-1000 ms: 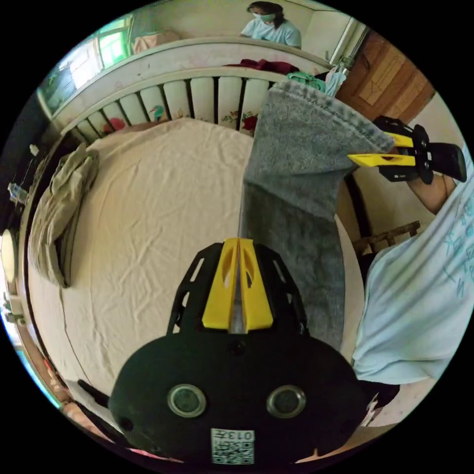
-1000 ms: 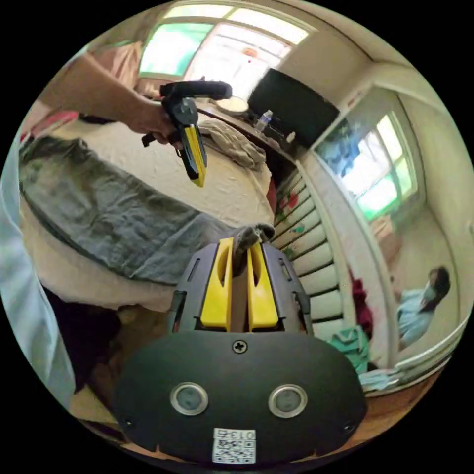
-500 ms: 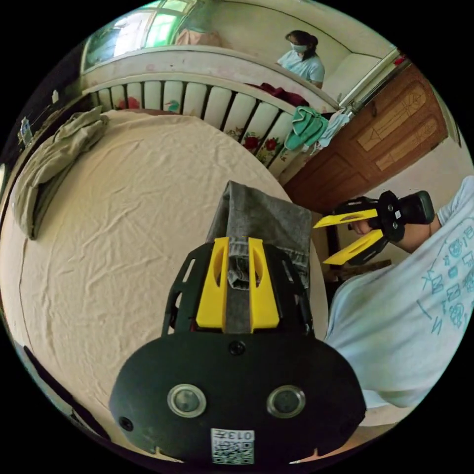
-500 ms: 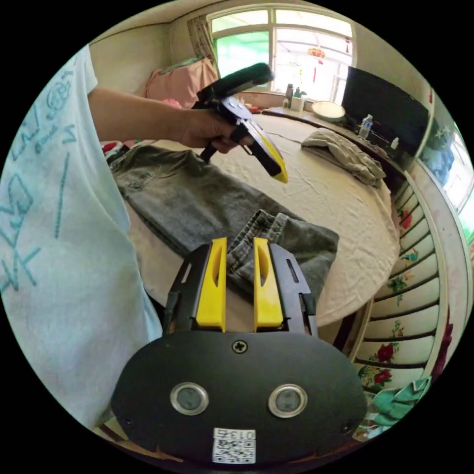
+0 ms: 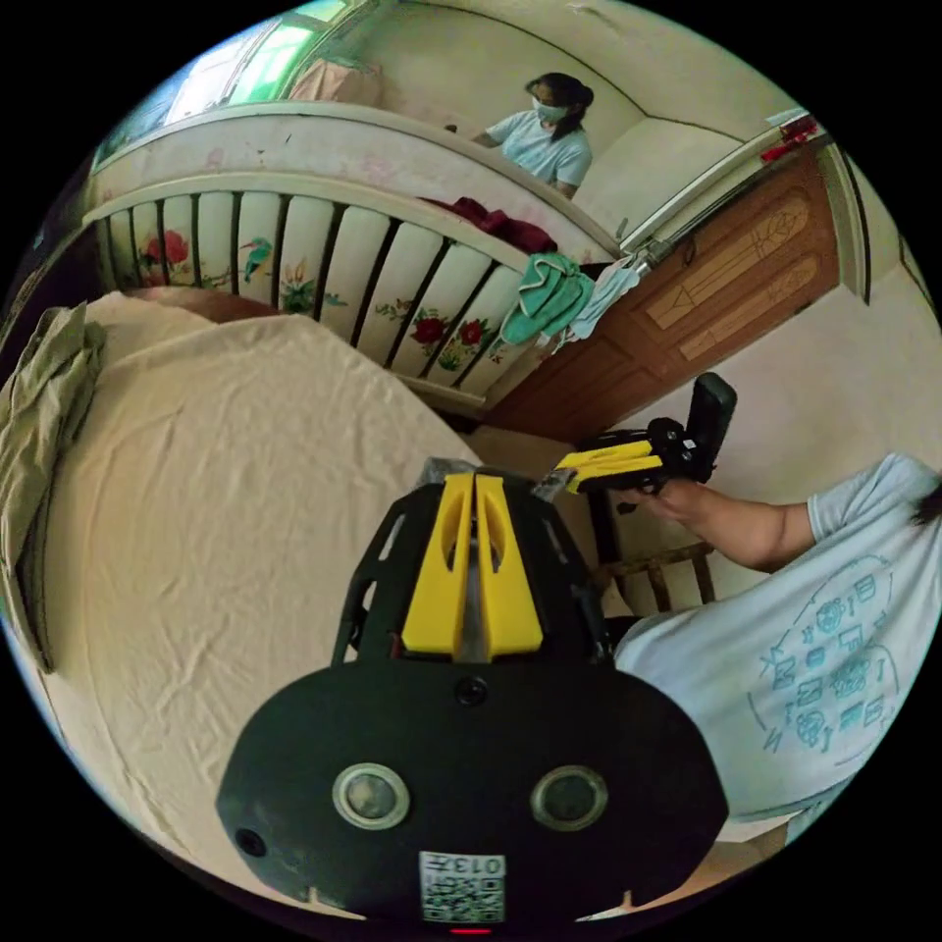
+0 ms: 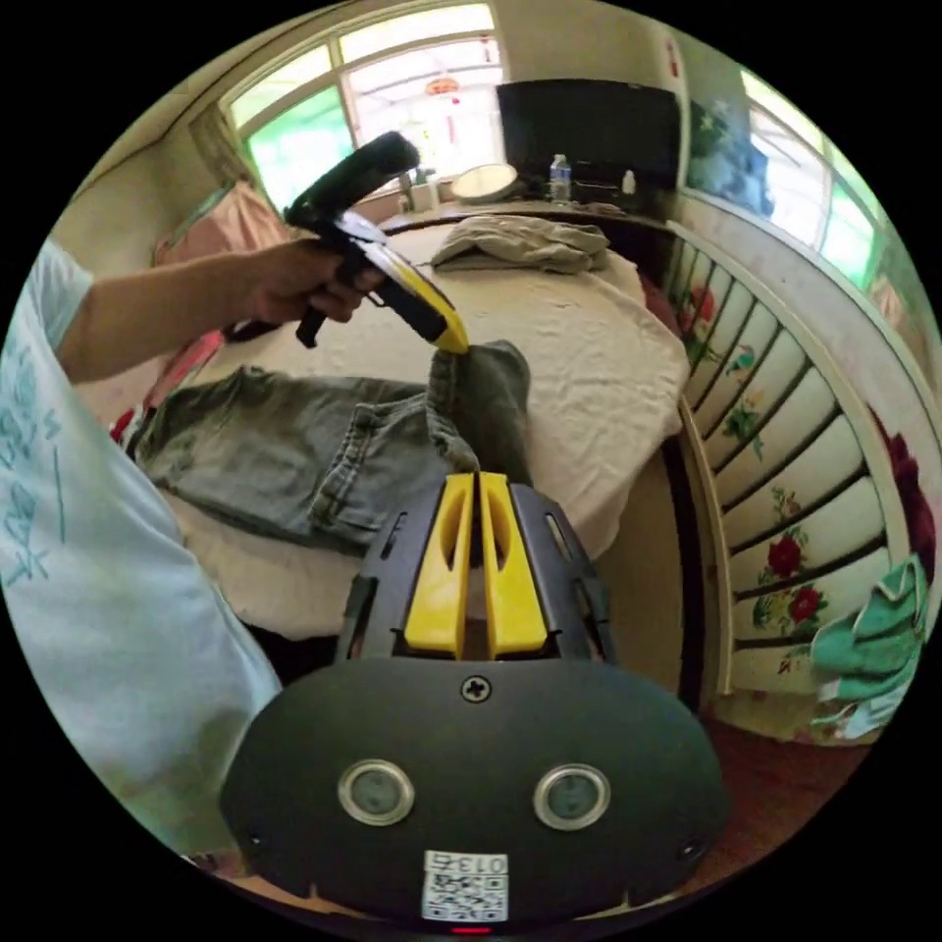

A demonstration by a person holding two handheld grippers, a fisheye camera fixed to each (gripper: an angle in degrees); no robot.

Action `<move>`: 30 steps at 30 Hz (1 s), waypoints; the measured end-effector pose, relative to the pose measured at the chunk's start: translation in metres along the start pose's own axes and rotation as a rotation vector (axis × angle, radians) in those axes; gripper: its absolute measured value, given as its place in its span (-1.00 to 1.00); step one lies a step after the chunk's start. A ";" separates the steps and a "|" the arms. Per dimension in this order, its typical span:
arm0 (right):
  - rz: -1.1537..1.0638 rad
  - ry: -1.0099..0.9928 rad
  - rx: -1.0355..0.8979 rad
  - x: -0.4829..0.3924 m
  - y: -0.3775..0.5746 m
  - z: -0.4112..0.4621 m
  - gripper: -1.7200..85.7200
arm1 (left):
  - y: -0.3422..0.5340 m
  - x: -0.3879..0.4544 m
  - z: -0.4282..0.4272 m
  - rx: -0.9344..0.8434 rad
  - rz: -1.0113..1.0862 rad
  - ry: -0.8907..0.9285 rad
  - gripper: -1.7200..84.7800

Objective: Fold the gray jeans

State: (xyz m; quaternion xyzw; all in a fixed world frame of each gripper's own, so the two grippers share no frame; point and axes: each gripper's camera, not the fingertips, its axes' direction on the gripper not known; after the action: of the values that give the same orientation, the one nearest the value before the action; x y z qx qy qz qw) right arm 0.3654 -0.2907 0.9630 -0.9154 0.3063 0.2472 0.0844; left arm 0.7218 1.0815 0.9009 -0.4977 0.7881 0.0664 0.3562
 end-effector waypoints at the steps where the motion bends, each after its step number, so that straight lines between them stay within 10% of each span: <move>1: 0.059 -0.012 0.028 0.014 -0.001 -0.004 -0.95 | -0.019 0.005 -0.002 0.011 0.020 0.011 -0.97; 11: 0.775 -0.330 0.131 0.169 0.050 0.029 -0.94 | -0.101 0.029 0.061 -0.230 0.033 -0.018 -0.97; 16: 0.906 -0.459 0.229 0.187 0.076 0.038 -0.85 | -0.063 0.032 0.012 0.018 -0.123 0.119 -0.95; 22: 0.521 -0.256 0.184 0.144 0.013 0.014 -0.74 | 0.057 0.097 -0.080 0.030 -0.152 -0.239 -0.94; 30: -0.628 -0.178 -0.212 -0.118 -0.044 0.099 -0.70 | 0.252 0.229 -0.111 -0.189 -0.404 -0.605 -0.92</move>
State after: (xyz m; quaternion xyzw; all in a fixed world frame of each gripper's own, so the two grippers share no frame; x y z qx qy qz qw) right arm 0.2708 -0.1636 0.9372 -0.9435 -0.0263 0.3187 0.0873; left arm 0.3997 0.9870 0.7765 -0.6317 0.5234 0.2110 0.5314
